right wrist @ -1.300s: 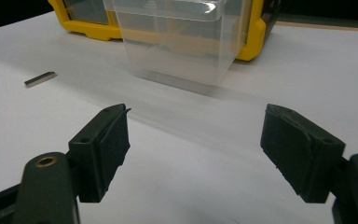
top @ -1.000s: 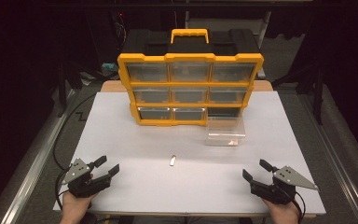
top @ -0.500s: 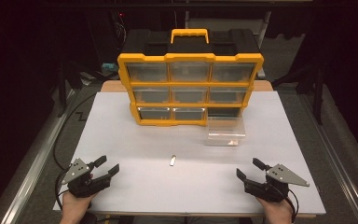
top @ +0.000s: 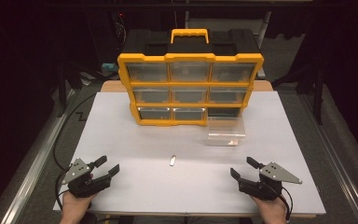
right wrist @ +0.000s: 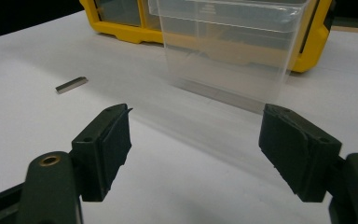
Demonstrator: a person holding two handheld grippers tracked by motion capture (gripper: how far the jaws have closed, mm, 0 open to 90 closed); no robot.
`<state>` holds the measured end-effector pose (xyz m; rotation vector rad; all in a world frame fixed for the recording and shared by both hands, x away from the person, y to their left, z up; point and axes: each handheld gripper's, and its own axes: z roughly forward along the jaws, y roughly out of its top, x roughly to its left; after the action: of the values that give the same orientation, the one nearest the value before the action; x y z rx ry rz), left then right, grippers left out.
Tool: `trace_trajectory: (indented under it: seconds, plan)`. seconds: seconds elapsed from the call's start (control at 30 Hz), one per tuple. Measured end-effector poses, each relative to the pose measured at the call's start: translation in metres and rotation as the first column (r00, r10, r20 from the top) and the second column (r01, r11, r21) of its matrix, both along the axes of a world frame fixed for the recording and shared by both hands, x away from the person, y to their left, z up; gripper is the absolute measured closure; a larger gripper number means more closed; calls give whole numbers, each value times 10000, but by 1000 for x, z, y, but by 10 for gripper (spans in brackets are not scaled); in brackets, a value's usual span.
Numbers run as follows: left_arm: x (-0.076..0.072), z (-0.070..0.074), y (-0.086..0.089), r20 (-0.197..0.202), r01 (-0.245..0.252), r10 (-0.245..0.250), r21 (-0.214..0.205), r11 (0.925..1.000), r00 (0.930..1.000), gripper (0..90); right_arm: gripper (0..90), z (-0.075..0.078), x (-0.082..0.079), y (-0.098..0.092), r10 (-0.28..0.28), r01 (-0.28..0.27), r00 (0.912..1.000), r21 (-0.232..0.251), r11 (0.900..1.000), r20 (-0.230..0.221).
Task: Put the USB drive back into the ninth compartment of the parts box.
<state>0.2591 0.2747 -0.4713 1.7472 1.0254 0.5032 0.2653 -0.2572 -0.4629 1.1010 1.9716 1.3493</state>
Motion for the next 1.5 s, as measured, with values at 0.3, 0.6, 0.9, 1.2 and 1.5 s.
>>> trace_trajectory:
  seconds: [0.3,0.6,0.9,1.2,1.5]
  plan:
    - [0,0,0,8,6,-6,-4,10000,10000,359,253,0,3,9,205,-204,9998,45,9998,-32]
    - [0,0,0,21,-12,12,-23,10000,10000,360,253,0,5,16,442,-441,9990,72,9990,-110]
    - [0,0,0,14,7,-7,-11,10000,10000,359,253,0,8,23,644,-642,9978,138,9978,-166]
    - [0,0,0,32,-24,24,-29,10000,10000,360,253,2,8,27,730,-730,9973,283,9969,3]
    - [0,0,0,25,-19,19,-19,10000,10000,360,253,2,12,39,1040,-1039,9946,305,9941,-21]
